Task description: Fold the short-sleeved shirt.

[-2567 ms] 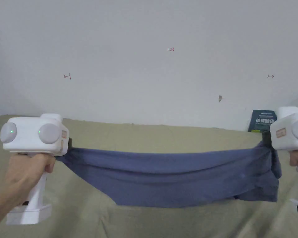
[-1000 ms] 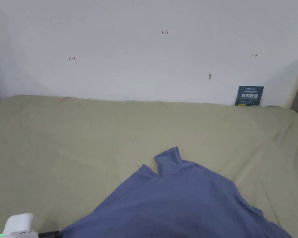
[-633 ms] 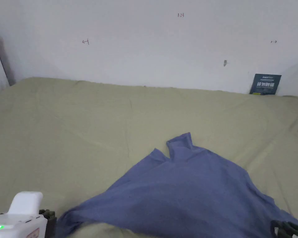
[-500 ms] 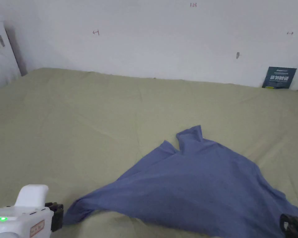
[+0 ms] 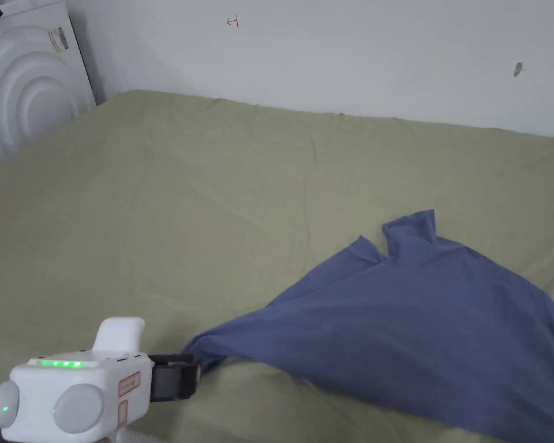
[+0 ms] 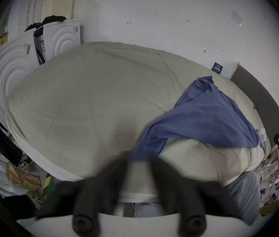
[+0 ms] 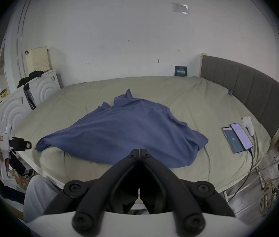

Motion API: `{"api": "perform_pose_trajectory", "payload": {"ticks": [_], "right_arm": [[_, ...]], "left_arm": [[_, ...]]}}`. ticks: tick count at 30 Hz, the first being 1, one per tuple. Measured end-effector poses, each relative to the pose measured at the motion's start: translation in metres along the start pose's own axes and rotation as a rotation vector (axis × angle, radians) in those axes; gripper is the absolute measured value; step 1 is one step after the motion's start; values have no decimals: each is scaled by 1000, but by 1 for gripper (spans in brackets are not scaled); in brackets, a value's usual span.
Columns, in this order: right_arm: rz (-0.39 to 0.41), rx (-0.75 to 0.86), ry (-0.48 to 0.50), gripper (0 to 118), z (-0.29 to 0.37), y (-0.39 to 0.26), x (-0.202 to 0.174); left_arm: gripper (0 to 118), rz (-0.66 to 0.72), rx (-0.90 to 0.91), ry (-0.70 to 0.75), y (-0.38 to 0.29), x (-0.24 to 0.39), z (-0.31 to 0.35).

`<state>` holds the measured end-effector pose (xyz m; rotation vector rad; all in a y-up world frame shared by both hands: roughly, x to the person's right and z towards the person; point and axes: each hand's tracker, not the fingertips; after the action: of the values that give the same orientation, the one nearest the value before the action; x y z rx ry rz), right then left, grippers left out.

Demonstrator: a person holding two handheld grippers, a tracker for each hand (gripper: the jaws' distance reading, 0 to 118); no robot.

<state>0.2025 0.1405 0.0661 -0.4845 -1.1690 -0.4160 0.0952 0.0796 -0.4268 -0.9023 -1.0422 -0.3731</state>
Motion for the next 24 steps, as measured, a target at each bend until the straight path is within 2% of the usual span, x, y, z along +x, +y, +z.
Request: {"api": "perform_pose_trajectory", "payload": {"ticks": [1, 3, 7, 9, 11, 13, 14, 15, 24], "right_arm": [[-1, -6, 1, 0, -1, -1, -1], [7, -25, 5, 0, -3, 0, -2], [17, -42, 6, 0, -7, -3, -5], [14, -55, 11, 0, -8, -4, -5], [5, -73, 20, 0, -12, -6, -4], [4, -84, 24, 0, -15, -9, -3], [10, -91, 21, 0, -15, -9, -2], [15, -94, 21, 0, -16, -10, -1], [-4, -116, 7, 0, -28, -1, 18]], "left_arm": [[113, -51, 98, 11, 7, -4, 6], [112, -48, -5, 27, 8, -3, -9], [111, -82, -7, 40, 27, 11, -42], [102, -100, -20, 39, 29, 17, -54], [81, -112, -48, 36, 30, 25, -64], [51, -115, -55, 29, 32, 31, -65], [21, -117, -50, 34, 31, 31, -62], [0, -120, -42, -2, 33, 31, -60], [0, -97, -48, -21, 41, 31, -61]]}}
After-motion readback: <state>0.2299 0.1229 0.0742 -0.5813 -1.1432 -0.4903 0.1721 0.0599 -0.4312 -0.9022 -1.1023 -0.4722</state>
